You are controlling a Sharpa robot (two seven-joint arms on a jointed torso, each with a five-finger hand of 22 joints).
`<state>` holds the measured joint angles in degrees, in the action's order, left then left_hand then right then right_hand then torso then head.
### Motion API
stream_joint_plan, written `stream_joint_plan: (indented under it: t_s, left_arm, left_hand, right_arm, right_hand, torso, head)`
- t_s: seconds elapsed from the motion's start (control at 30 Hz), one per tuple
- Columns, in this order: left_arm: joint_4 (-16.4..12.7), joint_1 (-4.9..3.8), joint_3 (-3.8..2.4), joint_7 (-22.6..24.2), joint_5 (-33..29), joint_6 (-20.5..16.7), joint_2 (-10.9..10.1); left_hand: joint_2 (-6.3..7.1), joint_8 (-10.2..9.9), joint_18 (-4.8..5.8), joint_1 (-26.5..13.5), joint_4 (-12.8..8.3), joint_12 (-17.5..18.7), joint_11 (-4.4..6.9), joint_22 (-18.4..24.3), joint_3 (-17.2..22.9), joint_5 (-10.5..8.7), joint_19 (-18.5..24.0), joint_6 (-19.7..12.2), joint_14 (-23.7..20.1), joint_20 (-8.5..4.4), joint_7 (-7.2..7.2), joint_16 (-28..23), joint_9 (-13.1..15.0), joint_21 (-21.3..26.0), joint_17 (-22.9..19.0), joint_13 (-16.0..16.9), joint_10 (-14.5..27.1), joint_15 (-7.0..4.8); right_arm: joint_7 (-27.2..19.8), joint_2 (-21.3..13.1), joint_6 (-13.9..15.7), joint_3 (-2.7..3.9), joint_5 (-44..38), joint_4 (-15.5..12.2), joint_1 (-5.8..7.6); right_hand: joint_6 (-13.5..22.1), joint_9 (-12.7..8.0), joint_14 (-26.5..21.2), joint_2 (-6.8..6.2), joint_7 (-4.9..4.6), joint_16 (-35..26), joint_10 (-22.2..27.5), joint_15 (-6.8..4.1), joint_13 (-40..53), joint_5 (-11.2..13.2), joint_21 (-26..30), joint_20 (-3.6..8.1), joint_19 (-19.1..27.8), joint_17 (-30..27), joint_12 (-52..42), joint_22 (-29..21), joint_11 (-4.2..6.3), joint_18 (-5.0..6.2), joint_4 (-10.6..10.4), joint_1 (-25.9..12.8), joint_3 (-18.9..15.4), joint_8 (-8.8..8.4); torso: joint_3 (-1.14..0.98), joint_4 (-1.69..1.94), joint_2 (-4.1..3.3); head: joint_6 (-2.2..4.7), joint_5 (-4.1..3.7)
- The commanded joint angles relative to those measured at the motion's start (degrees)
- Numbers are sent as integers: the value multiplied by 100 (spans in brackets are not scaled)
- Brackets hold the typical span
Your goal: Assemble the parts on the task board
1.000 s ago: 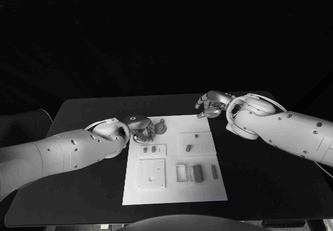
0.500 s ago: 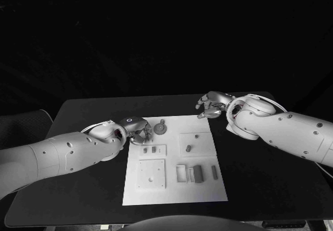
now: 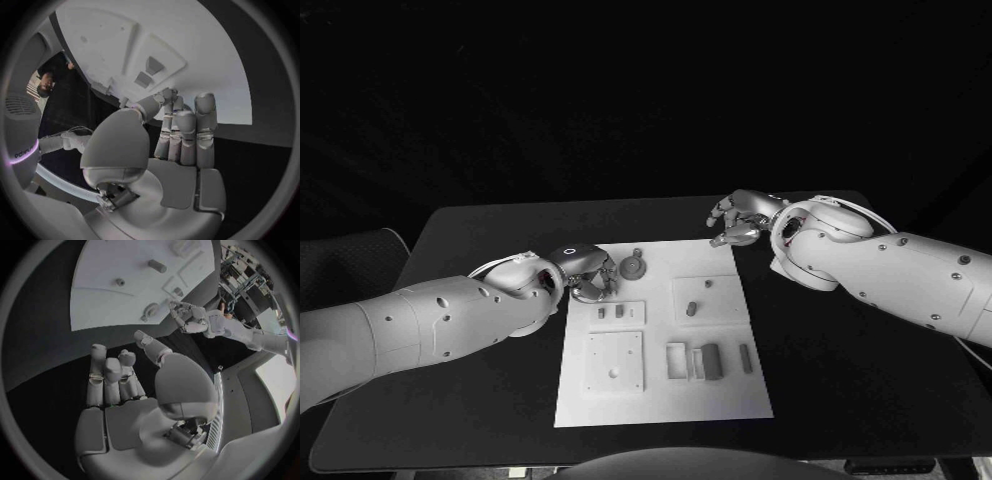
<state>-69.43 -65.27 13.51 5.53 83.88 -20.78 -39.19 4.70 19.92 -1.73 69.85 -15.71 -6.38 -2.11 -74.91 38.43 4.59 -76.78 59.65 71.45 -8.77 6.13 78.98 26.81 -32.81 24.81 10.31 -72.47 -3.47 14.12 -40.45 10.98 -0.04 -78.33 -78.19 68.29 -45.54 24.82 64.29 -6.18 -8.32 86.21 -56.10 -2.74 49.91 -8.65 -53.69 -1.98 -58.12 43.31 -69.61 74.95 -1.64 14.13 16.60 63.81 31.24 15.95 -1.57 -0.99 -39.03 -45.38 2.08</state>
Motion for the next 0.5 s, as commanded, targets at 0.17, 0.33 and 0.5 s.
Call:
stream_joint_plan:
  t_s: [0.17,0.33,0.5]
  left_arm:
    - [-103,-2,-5,72,-50,-84,-50]
    - [-154,-2,-7,64,-50,-95,-83]
    - [-144,-3,-8,51,-49,-103,-97]
  left_hand:
    - [-46,20,-620,-3,-7,-22,-40,-87,34,36,8,37,9,-39,1,-34,7,30,-7,128,-270,-51]
    - [-44,19,-619,-1,-7,-20,-39,-86,36,35,6,37,11,-41,1,-36,8,32,-8,130,-272,-52]
    - [-43,19,-618,2,-7,-19,-38,-86,39,36,4,38,13,-43,0,-37,10,33,-9,132,-274,-53]
  right_arm:
    - [-23,-3,-60,2,-23,-2,-3]
    - [-23,-3,-61,2,-23,0,-3]
    - [-24,-3,-61,2,-23,2,-3]
  right_hand:
    - [-187,-10,-5,3,-157,12,273,8,-8,-7,31,21,7,-10,-40,96,-181,87,1,-19,0,-32]
    - [-187,-10,-5,3,-157,12,273,8,-9,-7,31,21,7,-10,-40,96,-181,87,1,-18,0,-31]
    - [-188,-10,-5,3,-157,12,274,8,-10,-7,32,21,7,-10,-40,96,-182,87,1,-17,0,-31]
  torso:
    - [1,1,1]
    - [0,0,0]
    - [2,0,-1]
  head:
    - [0,-3]
    - [1,-3]
    - [4,-5]
